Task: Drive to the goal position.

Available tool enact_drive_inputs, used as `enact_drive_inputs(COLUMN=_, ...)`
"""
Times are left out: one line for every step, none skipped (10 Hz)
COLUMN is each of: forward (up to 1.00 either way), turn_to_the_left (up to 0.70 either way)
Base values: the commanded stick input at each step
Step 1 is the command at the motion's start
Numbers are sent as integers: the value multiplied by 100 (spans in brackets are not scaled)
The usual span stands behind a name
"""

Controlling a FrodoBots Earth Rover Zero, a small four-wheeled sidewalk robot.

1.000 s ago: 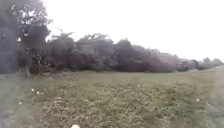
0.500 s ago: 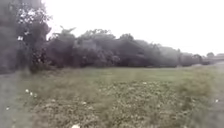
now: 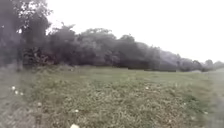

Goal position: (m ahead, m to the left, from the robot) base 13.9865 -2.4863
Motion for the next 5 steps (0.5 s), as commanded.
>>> enact_drive_inputs(forward=70, turn_to_the_left=-13)
enact_drive_inputs(forward=70, turn_to_the_left=-13)
enact_drive_inputs(forward=70, turn_to_the_left=-13)
enact_drive_inputs(forward=70, turn_to_the_left=-13)
enact_drive_inputs(forward=70, turn_to_the_left=-13)
